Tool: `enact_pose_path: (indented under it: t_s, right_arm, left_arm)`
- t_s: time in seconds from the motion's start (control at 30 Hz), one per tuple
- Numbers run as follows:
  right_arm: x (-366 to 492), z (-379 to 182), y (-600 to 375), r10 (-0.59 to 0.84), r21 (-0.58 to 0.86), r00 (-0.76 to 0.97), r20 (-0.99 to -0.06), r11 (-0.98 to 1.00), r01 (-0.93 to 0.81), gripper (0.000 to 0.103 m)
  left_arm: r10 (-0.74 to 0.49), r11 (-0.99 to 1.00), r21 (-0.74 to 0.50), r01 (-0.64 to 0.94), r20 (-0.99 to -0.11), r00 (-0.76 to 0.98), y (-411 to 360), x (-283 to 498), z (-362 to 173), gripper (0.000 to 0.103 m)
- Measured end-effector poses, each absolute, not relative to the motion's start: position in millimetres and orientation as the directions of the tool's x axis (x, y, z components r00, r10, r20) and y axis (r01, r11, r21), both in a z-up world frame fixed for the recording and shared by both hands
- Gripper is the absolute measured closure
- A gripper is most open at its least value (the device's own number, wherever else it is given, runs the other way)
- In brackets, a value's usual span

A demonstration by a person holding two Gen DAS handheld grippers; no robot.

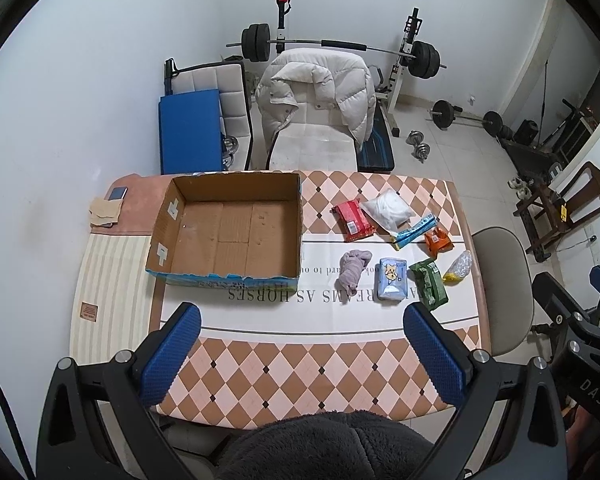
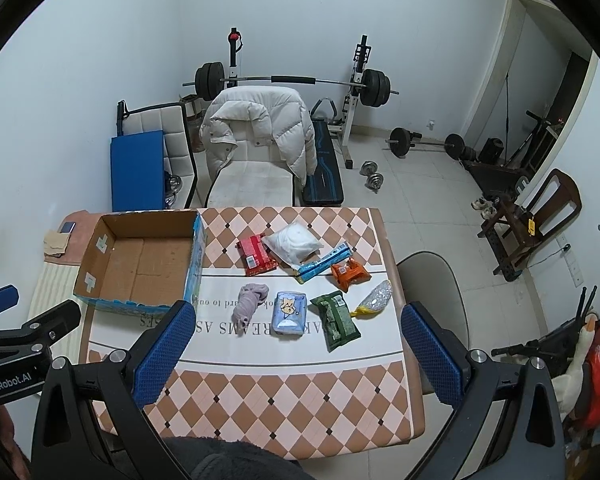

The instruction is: Organize soft objects

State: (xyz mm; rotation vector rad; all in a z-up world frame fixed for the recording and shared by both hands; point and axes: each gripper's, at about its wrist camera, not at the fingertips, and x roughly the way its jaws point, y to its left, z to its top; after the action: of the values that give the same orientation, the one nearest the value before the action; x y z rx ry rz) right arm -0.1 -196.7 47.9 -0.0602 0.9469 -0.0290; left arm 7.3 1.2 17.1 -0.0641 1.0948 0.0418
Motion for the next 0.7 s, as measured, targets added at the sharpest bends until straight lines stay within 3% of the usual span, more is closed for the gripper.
enact_pose_path:
  t_s: [0.7]
  right_arm:
    - [8,59,-195,-0.052,-0.067,0.592,-0.804,0.998,-0.002,0.0]
  left_arm:
    - [0.012,0.997,-0.028,-0.076,-0.879,0.477,3,15,22,0.0]
